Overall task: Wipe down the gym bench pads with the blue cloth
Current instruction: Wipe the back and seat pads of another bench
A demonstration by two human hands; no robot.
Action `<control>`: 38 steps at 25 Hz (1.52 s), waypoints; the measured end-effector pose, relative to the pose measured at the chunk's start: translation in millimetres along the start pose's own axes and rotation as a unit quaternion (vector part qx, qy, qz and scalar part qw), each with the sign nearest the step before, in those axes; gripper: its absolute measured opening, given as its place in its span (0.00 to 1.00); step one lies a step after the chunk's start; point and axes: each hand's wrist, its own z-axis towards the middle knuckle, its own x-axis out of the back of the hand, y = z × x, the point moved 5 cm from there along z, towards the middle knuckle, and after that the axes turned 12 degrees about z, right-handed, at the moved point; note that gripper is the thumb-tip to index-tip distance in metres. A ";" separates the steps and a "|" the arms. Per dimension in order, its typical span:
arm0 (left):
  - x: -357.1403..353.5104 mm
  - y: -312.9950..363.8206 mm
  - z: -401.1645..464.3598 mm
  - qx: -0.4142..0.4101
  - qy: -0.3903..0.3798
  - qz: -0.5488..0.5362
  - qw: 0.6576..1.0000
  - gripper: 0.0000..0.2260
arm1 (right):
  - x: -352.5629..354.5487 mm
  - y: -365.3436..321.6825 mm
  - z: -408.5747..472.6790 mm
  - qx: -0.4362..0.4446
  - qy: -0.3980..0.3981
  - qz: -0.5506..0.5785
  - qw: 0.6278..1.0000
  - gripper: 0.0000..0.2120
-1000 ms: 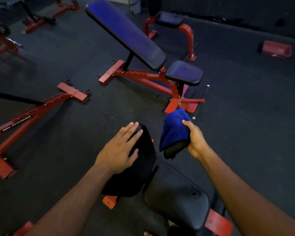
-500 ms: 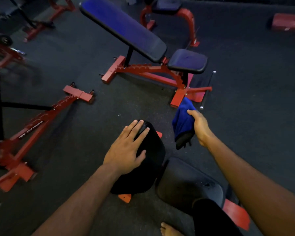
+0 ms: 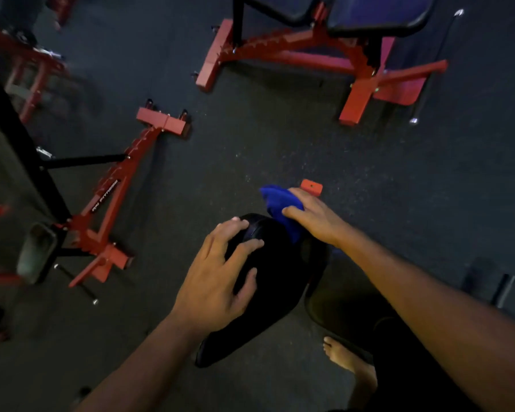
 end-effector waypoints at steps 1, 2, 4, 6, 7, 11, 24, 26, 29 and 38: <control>1.2 -0.1 1.5 -0.001 0.000 -0.002 1.000 0.16 | -2.8 -4.4 0.8 0.003 -0.034 -0.010 0.999 0.26; 2.6 1.0 2.9 -0.001 -0.001 -0.002 1.000 0.16 | 0.7 -9.7 1.4 0.009 -0.047 -0.010 0.999 0.25; 4.2 2.7 3.4 0.002 -0.006 0.000 1.000 0.16 | 14.3 -23.7 2.2 0.017 -0.030 -0.005 0.999 0.20; 5.4 4.1 1.8 0.003 -0.002 0.007 1.000 0.16 | 16.4 -43.4 -0.5 0.039 -0.022 0.004 0.999 0.20; 5.4 5.1 0.7 0.000 0.008 0.013 1.000 0.16 | 7.9 -57.4 -6.0 0.078 -0.038 -0.006 0.996 0.22; 5.8 9.7 -3.8 -0.010 0.046 0.038 0.998 0.16 | -32.2 -51.7 -19.0 0.161 -0.057 -0.045 0.984 0.18; 5.6 11.9 3.7 0.010 -0.003 0.050 0.999 0.21 | -43.5 -48.3 -20.6 0.037 -0.010 0.101 0.994 0.32; 4.3 11.8 4.3 0.009 -0.011 0.052 0.999 0.21 | -39.6 -34.1 -18.2 0.035 -0.013 0.105 0.994 0.30; 3.8 11.0 3.3 0.005 -0.013 0.060 0.998 0.22 | -21.5 12.3 1.0 -0.018 -0.011 0.073 0.997 0.25; 9.0 18.7 25.2 0.026 -0.040 0.147 0.988 0.26 | 76.7 53.0 39.8 -0.078 0.132 0.026 0.988 0.22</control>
